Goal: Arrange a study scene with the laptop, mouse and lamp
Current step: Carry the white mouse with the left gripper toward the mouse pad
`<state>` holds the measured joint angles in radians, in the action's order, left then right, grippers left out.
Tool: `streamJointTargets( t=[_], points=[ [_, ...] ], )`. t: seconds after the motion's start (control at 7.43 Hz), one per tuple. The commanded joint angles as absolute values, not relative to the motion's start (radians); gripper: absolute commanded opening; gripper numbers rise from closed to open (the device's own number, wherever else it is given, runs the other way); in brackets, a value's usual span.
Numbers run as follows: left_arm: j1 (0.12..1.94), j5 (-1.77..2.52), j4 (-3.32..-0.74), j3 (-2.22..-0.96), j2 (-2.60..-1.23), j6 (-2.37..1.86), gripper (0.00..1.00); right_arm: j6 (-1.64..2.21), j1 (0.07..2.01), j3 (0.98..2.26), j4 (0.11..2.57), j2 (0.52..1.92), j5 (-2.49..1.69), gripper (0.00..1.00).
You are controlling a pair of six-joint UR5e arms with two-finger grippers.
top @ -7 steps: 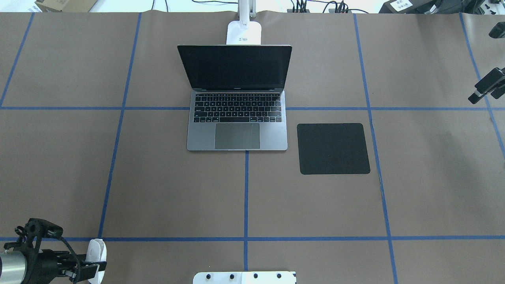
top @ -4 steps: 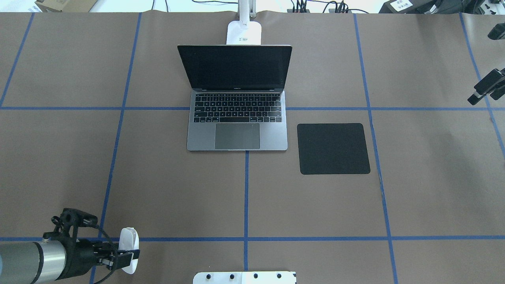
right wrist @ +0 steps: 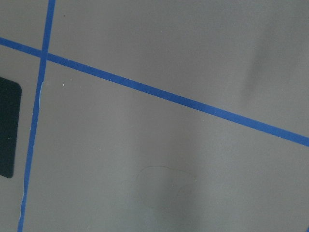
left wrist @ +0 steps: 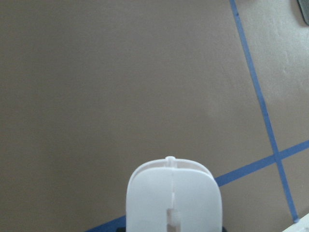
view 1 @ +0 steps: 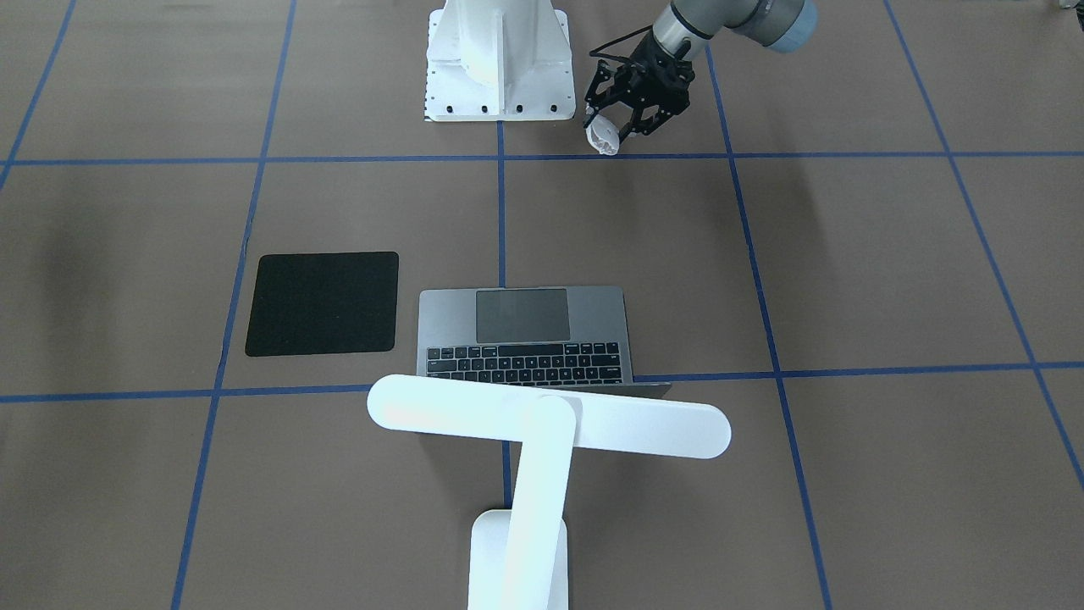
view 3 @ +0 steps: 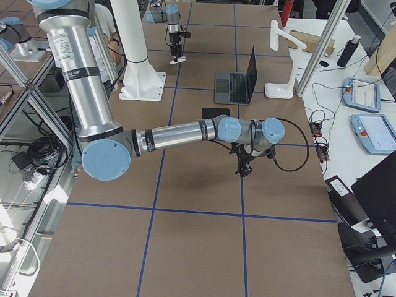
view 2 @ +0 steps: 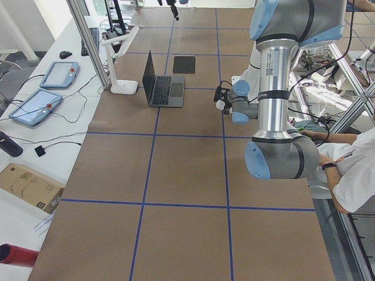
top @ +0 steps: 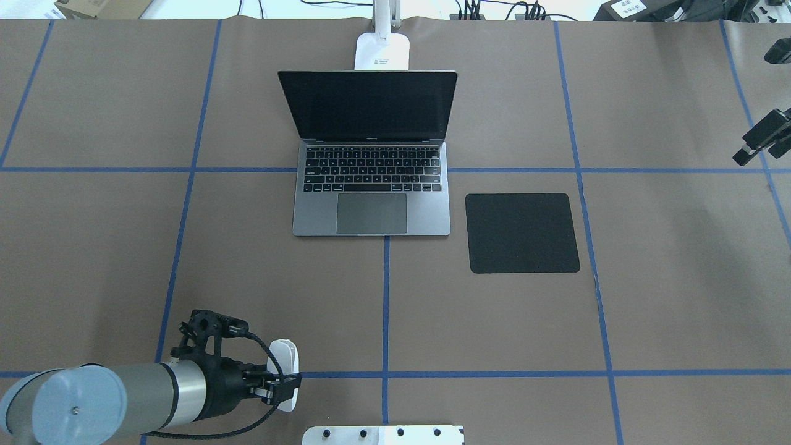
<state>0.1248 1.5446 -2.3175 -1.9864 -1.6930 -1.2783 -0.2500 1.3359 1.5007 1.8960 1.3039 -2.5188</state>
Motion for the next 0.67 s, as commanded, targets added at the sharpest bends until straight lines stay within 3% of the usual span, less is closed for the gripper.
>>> streamJointTargets(
  t=[0.0,0.54],
  points=[
    [0.155,1.542,-2.162,-1.906,-1.923,-1.285,0.46,-0.25,1.336,1.5,1.896,1.304,-2.517,0.99],
    [0.219,1.545,-2.134,-1.729,-2.118,-1.29,0.46,-0.25,1.336,1.5,1.896,1.302,-2.519,0.99]
  ],
)
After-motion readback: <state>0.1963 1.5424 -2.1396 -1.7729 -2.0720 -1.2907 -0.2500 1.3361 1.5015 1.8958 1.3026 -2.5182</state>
